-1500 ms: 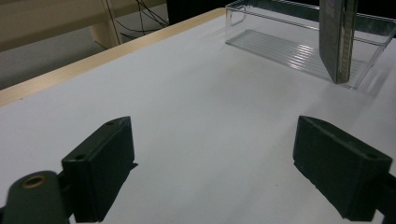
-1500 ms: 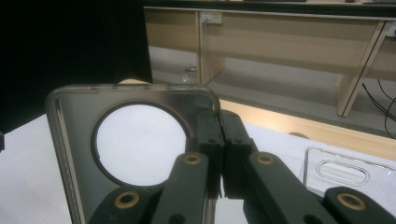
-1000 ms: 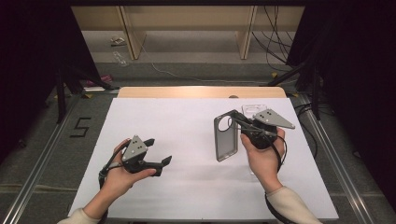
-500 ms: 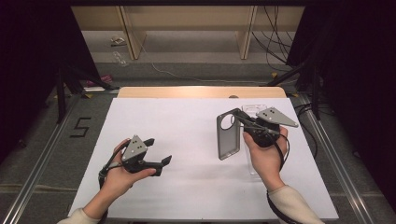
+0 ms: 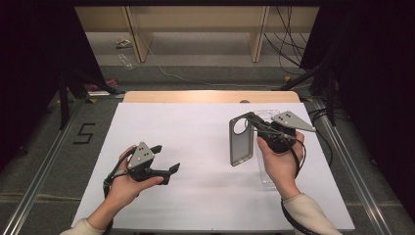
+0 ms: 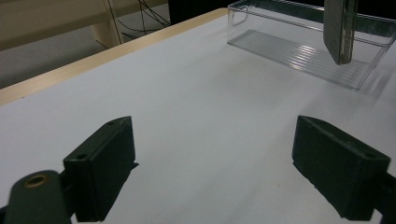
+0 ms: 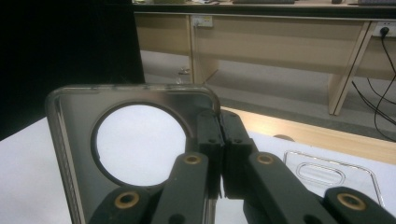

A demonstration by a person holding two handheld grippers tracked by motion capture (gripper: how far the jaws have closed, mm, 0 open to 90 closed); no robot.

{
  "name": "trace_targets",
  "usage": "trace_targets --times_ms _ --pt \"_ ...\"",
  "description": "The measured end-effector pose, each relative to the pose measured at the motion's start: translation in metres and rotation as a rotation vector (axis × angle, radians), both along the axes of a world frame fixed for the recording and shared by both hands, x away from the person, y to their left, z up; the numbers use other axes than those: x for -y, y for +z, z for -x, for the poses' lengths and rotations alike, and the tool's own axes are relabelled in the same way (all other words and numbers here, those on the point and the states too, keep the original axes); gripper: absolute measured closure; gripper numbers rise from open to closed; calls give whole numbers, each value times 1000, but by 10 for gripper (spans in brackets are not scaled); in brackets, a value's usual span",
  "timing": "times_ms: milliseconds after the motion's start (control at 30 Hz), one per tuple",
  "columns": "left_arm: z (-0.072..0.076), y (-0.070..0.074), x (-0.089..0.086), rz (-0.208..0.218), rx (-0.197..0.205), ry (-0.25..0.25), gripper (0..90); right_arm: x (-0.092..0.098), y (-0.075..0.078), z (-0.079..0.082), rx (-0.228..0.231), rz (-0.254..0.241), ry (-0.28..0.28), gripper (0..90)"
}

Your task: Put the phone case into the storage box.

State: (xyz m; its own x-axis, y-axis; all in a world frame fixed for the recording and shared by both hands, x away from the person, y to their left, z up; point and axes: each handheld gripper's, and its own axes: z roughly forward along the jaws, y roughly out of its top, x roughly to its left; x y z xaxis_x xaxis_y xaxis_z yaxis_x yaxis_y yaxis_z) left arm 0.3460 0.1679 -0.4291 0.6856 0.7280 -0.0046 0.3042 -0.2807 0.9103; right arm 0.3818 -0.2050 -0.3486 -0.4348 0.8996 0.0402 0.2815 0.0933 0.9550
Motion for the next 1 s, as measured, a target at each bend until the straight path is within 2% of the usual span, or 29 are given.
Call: trace_targets --times_ms 1000 --pt "0 0 0 4 -1 0 135 12 4 -5 2 -22 -30 890"
